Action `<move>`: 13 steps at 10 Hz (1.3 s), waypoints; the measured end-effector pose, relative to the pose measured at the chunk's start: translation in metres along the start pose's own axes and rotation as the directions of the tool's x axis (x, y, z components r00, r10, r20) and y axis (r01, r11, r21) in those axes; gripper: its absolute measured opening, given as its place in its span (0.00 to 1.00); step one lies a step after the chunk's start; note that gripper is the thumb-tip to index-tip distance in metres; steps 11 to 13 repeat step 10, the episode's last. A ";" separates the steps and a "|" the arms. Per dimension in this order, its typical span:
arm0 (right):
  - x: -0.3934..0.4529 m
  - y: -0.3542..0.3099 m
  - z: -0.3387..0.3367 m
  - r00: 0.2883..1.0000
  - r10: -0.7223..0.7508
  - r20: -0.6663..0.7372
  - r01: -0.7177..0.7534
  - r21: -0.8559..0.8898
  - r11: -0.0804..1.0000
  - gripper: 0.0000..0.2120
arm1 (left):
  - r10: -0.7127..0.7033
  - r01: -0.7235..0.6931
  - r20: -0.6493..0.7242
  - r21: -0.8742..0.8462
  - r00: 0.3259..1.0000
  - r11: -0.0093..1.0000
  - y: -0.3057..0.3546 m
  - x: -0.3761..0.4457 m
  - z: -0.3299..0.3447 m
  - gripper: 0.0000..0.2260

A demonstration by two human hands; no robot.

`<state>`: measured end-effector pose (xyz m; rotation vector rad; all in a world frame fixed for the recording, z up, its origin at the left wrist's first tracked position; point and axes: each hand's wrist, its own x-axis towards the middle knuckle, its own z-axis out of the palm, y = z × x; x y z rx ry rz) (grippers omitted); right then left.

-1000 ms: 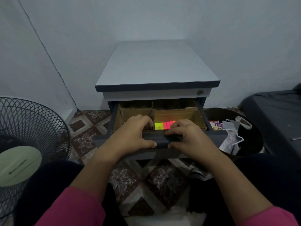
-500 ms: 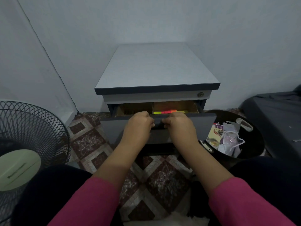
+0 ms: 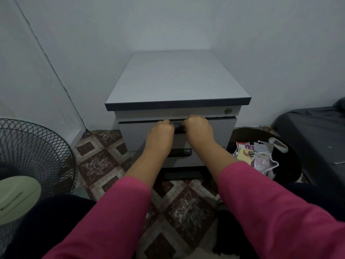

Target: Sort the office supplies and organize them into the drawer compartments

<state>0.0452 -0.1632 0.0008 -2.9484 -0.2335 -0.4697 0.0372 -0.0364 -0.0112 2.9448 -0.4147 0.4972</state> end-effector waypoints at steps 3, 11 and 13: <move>0.004 0.001 0.003 1.000 -0.008 0.003 0.008 -0.012 1.000 0.13 | -0.029 0.029 0.047 -0.001 0.998 1.000 0.001 0.006 0.000 0.11; -0.192 0.032 -0.048 0.948 -0.045 0.316 -0.143 0.546 0.825 0.19 | 0.077 0.061 0.415 -0.311 0.907 0.949 -0.013 -0.170 -0.075 0.32; -0.192 0.032 -0.048 0.948 -0.045 0.316 -0.143 0.546 0.825 0.19 | 0.077 0.061 0.415 -0.311 0.907 0.949 -0.013 -0.170 -0.075 0.32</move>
